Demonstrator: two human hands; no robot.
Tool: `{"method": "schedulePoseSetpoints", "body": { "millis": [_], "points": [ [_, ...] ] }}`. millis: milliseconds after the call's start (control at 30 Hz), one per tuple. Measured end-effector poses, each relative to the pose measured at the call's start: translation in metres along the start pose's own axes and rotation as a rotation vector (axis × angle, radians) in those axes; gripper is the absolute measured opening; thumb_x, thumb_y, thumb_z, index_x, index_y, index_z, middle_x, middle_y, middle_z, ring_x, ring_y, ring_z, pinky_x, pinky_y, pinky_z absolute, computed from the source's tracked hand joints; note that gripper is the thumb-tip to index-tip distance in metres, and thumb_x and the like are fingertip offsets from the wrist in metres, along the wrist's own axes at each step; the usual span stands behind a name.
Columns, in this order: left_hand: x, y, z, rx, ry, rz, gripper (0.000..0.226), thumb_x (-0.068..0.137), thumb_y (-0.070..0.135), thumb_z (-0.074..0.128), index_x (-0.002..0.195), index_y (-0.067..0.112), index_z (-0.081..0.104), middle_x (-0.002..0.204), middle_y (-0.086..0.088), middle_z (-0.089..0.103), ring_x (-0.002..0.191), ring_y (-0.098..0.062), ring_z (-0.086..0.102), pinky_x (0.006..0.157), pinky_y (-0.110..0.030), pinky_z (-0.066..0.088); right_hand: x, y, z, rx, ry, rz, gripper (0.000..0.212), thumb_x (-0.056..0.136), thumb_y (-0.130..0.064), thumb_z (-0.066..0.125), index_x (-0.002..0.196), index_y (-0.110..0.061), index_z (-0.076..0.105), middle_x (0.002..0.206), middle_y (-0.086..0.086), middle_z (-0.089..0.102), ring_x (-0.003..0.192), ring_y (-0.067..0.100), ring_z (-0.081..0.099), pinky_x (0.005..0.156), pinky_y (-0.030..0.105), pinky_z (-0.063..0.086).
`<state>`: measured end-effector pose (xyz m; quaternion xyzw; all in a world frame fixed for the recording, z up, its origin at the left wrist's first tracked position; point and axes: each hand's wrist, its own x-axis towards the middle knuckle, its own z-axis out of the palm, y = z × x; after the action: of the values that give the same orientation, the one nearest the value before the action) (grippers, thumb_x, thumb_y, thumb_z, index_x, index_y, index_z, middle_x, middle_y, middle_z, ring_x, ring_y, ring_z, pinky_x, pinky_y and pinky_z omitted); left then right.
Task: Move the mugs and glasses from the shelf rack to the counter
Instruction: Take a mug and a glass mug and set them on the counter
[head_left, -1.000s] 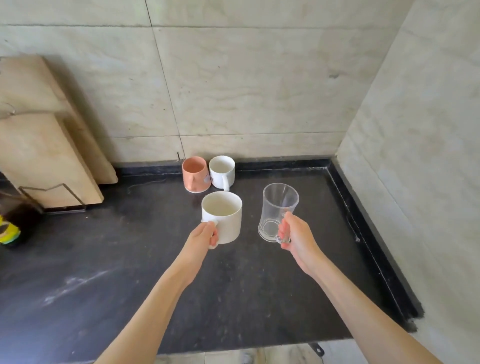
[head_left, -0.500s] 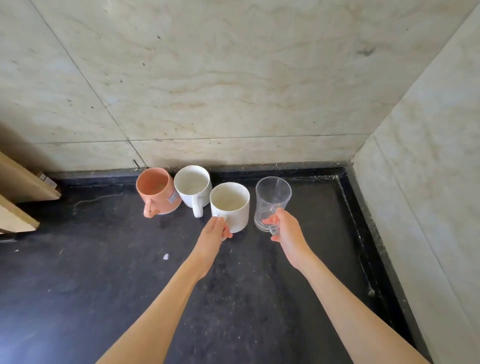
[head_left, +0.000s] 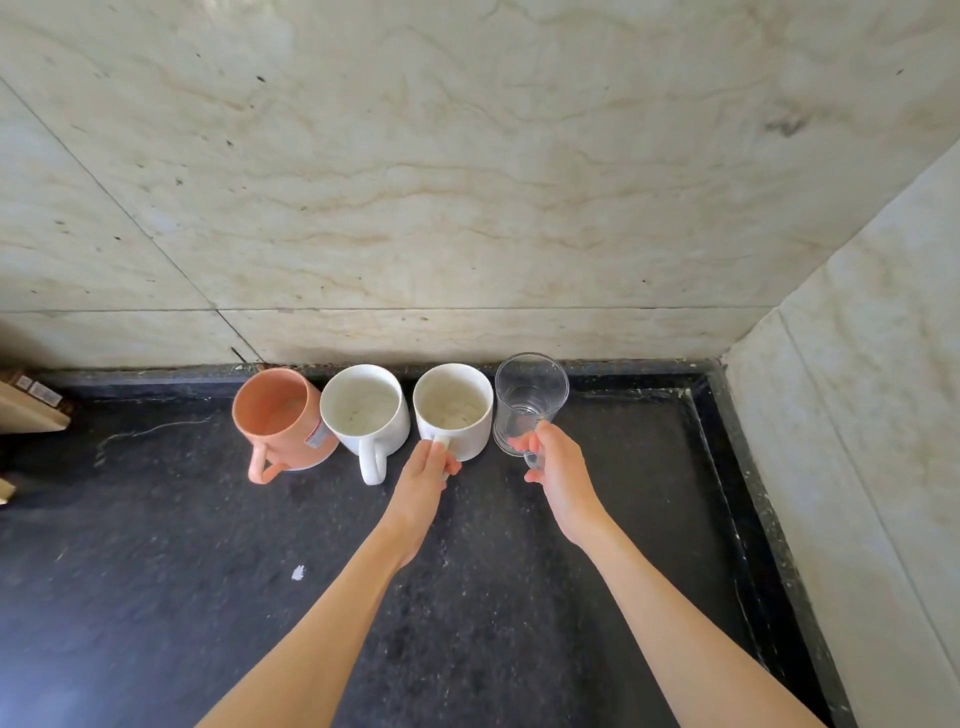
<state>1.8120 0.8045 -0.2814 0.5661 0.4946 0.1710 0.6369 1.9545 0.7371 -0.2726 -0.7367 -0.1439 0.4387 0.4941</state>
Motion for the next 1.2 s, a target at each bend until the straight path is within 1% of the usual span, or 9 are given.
{"method": "schedulePoseSetpoints", "body": {
  "millis": [300, 433, 500, 600, 667, 767, 900, 1033, 1200],
  "points": [
    [0.009, 0.001, 0.0, 0.042, -0.012, -0.126, 0.03, 0.099, 0.029, 0.029, 0.092, 0.015, 0.054, 0.111, -0.007, 0.056, 0.11, -0.018, 0.05, 0.102, -0.036, 0.039, 0.011, 0.0, 0.005, 0.03, -0.013, -0.065, 0.035, 0.09, -0.012, 0.036, 0.056, -0.014, 0.042, 0.086, -0.001, 0.06, 0.09, 0.013, 0.055, 0.071, 0.03, 0.045],
    [0.004, 0.01, -0.002, 0.2, 0.045, -0.141, 0.033, 0.097, 0.036, 0.035, 0.092, 0.01, 0.055, 0.08, -0.001, 0.051, 0.072, -0.011, 0.044, 0.071, -0.026, 0.038, 0.004, -0.007, 0.008, -0.083, 0.042, -0.004, 0.026, 0.095, -0.022, 0.036, 0.08, -0.013, 0.055, 0.089, -0.007, 0.053, 0.084, 0.011, 0.052, 0.073, 0.028, 0.046],
    [-0.005, 0.014, -0.009, 0.347, 0.007, -0.106, 0.034, 0.097, 0.034, 0.035, 0.104, 0.008, 0.054, 0.078, 0.001, 0.05, 0.068, -0.011, 0.044, 0.063, -0.024, 0.035, -0.008, -0.005, 0.008, -0.249, 0.126, -0.067, 0.024, 0.096, -0.029, 0.035, 0.095, -0.011, 0.051, 0.096, 0.002, 0.057, 0.083, 0.012, 0.053, 0.073, 0.028, 0.042],
    [-0.031, 0.018, -0.027, 0.501, -0.057, -0.003, 0.037, 0.096, 0.026, 0.04, 0.131, 0.015, 0.043, 0.122, -0.003, 0.055, 0.107, -0.019, 0.055, 0.087, -0.028, 0.043, -0.041, -0.001, 0.008, -0.393, 0.191, -0.154, 0.017, 0.094, -0.027, 0.044, 0.107, -0.016, 0.047, 0.118, 0.008, 0.054, 0.096, 0.015, 0.053, 0.079, 0.027, 0.042],
    [-0.054, 0.018, -0.042, 0.576, -0.047, 0.073, 0.048, 0.095, 0.027, 0.043, 0.141, 0.016, 0.031, 0.143, -0.005, 0.041, 0.127, -0.023, 0.043, 0.102, -0.034, 0.037, -0.066, -0.003, 0.01, -0.527, 0.181, -0.178, 0.038, 0.092, -0.029, 0.049, 0.126, -0.013, 0.043, 0.133, 0.007, 0.046, 0.115, 0.019, 0.049, 0.092, 0.033, 0.045],
    [-0.094, 0.02, -0.068, 0.697, 0.023, 0.218, 0.053, 0.094, 0.031, 0.045, 0.142, 0.017, 0.029, 0.147, -0.005, 0.038, 0.133, -0.023, 0.037, 0.109, -0.037, 0.031, -0.107, -0.018, 0.018, -0.686, 0.091, -0.281, 0.058, 0.091, -0.035, 0.049, 0.141, -0.013, 0.029, 0.145, 0.007, 0.038, 0.133, 0.023, 0.037, 0.106, 0.042, 0.037],
    [-0.157, 0.029, -0.116, 0.851, 0.211, 0.404, 0.055, 0.092, 0.038, 0.046, 0.142, 0.024, 0.03, 0.149, 0.0, 0.034, 0.14, -0.022, 0.023, 0.115, -0.046, 0.018, -0.167, -0.043, 0.046, -0.943, -0.09, -0.529, 0.061, 0.09, -0.043, 0.046, 0.142, -0.02, 0.025, 0.144, 0.0, 0.039, 0.135, 0.021, 0.033, 0.108, 0.049, 0.03],
    [-0.225, 0.028, -0.177, 0.968, 0.403, 0.386, 0.058, 0.092, 0.049, 0.034, 0.145, 0.038, 0.014, 0.157, 0.006, 0.012, 0.145, -0.02, -0.002, 0.114, -0.047, -0.007, -0.23, -0.061, 0.097, -1.097, -0.199, -0.764, 0.067, 0.089, -0.05, 0.041, 0.146, -0.028, 0.013, 0.153, -0.002, 0.024, 0.141, 0.018, 0.019, 0.113, 0.051, 0.02],
    [-0.336, 0.003, -0.256, 0.947, 0.62, 0.344, 0.057, 0.092, 0.052, 0.03, 0.145, 0.041, 0.012, 0.158, 0.007, 0.008, 0.145, -0.019, -0.005, 0.114, -0.048, -0.008, -0.317, -0.064, 0.182, -1.151, -0.356, -1.021, 0.068, 0.09, -0.054, 0.037, 0.147, -0.034, 0.007, 0.159, -0.004, 0.006, 0.146, 0.017, -0.001, 0.116, 0.051, 0.004]
  ]
}}
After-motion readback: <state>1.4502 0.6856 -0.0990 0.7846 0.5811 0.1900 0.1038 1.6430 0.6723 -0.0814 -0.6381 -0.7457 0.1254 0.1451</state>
